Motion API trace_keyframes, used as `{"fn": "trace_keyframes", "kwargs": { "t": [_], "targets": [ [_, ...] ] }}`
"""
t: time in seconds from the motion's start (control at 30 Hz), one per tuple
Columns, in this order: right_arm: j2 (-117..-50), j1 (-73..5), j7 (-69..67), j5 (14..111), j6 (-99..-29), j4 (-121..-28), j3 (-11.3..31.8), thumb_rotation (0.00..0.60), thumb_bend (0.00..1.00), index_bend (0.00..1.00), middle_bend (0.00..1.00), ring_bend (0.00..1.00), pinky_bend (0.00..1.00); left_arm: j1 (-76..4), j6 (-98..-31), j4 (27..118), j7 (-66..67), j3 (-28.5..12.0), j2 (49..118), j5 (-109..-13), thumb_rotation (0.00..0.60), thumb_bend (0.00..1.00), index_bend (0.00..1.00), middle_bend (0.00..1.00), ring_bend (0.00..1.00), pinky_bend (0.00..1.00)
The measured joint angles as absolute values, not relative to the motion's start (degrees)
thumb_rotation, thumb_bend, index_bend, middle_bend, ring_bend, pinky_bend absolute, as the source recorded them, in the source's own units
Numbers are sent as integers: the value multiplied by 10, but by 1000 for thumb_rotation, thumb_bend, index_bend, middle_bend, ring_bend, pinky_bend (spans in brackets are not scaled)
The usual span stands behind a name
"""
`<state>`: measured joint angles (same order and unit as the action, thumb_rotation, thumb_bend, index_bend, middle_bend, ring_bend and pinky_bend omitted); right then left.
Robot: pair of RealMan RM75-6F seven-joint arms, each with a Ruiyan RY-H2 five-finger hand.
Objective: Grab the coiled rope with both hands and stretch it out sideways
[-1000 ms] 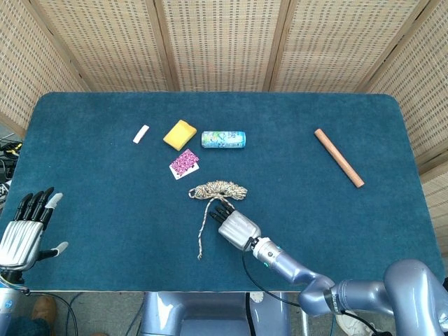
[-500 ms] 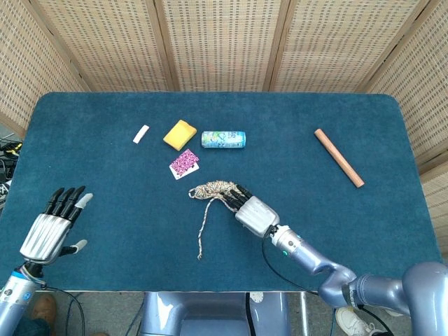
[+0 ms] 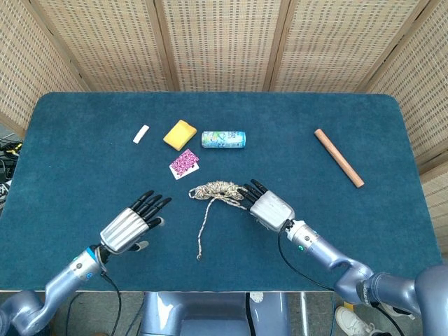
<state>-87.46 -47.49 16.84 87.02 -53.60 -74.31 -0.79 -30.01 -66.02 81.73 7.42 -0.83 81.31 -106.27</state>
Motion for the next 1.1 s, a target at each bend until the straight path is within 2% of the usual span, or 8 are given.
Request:
{"fn": "trace_keyframes", "kwargs": {
  "t": [0.17,0.43,0.53,0.67,0.87,1.1],
  "targets": [
    [-884,-475,151,876,-532,-728,-6,600,514,630,54,0,0,-344,-611,801,97,-18,856,-1056,600,148,413,0,0,0],
    [-894,-478,130,880,-519,-706,-2,600,514,631,52,0,0,-384,-573,766,122,-30,911,-1029,600,178,427,0,0,0],
    [-897,-478,123,880,-516,-699,-1,600,514,631,51,0,0,-396,-561,757,130,-29,925,-1024,600,217,462,0,0,0],
    [-900,-479,116,880,-512,-690,1,600,514,631,50,0,0,-412,-543,744,146,-28,942,-1015,600,237,463,0,0,0],
    [-903,-480,107,884,-508,-676,1,600,514,631,50,0,0,-433,-515,730,159,-27,968,-994,600,328,463,0,0,0],
    [-906,-480,92,889,-508,-667,0,600,514,631,50,0,0,-444,-510,720,170,-17,985,-983,600,328,463,0,0,0]
  ]
}}
